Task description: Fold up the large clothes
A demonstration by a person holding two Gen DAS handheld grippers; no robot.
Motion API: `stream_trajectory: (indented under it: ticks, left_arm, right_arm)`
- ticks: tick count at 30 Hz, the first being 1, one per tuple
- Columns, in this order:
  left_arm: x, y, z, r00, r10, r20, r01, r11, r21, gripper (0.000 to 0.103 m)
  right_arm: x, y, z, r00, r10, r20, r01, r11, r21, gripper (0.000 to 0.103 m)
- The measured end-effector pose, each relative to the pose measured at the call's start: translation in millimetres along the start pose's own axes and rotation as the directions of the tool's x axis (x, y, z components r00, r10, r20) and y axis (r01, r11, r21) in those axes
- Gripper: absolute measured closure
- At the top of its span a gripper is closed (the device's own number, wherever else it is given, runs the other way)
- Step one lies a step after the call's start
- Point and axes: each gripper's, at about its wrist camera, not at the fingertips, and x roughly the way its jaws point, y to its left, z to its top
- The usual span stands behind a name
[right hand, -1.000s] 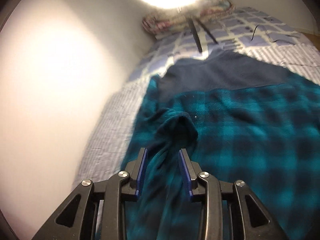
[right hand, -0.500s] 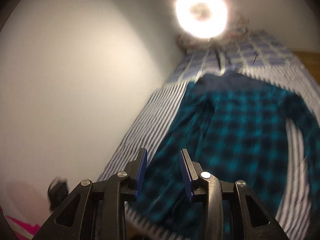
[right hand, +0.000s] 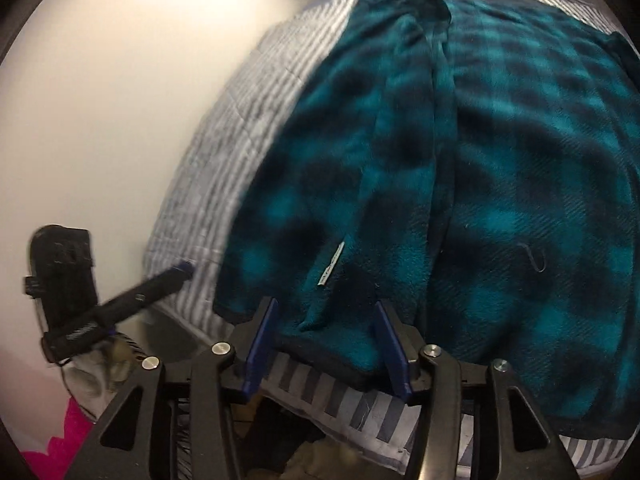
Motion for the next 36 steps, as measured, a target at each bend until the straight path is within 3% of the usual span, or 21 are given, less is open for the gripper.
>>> stream_trajectory:
  ticks: [3,5,7,11,16,19,21,25,26,30,34,36]
  left_arm:
    - [-2,-1,0,1.0,-0.003,0.007,0.003,1.0,0.006,0.064]
    - [-2,-1,0,1.0,-0.009,0.008,0.009,1.0,0.008,0.064]
    - [-2,-2,1,1.0,-0.009,0.009,0.009,1.0,0.013,0.064]
    - [-2,-4,2,1.0,-0.007,0.017,0.007,1.0,0.016,0.064]
    - [1,-2,3,1.0,-0.003,0.016,0.003,1.0,0.007,0.064]
    - [8,-2,4,1.0,-0.013,-0.005,0.013,1.0,-0.01,0.063]
    - [15,-4,3,1.0,-0.009,-0.017,0.009,1.0,-0.008,0.056]
    - [21,-12,2,1.0,0.002,-0.023,-0.002,1.0,0.016,0.056]
    - [23,-14,2,1.0,0.006,-0.024,-0.005,1.0,0.019,0.056]
    - [41,-16,4,0.999,0.0,-0.051,0.0,1.0,-0.004,0.056]
    - [65,-18,4,0.995,-0.012,-0.101,0.009,0.999,-0.031,0.043]
    - [78,-18,2,0.992,-0.026,-0.126,0.02,0.999,-0.048,0.043]
  right_arm:
    - [10,5,2,0.997,-0.07,-0.027,0.069,0.997,-0.04,0.064]
    - [14,6,0,0.997,-0.068,-0.043,0.066,0.997,-0.043,0.089]
    - [11,2,-2,0.999,-0.019,-0.038,0.019,1.0,-0.013,0.103]
    - [-20,-9,-9,0.992,0.112,0.056,-0.116,0.991,0.068,0.103]
    - [-60,-28,-21,0.95,0.243,0.196,-0.269,0.956,0.119,0.103]
    - [-47,-51,-27,0.952,0.251,0.174,-0.283,0.941,0.188,0.103]
    - [-36,-70,-33,0.94,0.3,0.161,-0.336,0.898,0.286,0.103]
    - [-71,-77,-37,0.913,0.303,0.273,-0.367,0.902,0.227,0.103]
    - [-73,-84,-40,0.912,0.302,0.276,-0.37,0.896,0.244,0.103]
    - [-41,-99,-51,0.959,0.235,0.159,-0.276,0.901,0.335,0.103]
    - [-26,-95,-54,0.963,0.235,0.133,-0.268,0.901,0.341,0.103]
    - [-29,-95,-54,0.957,0.255,0.14,-0.288,0.892,0.348,0.103]
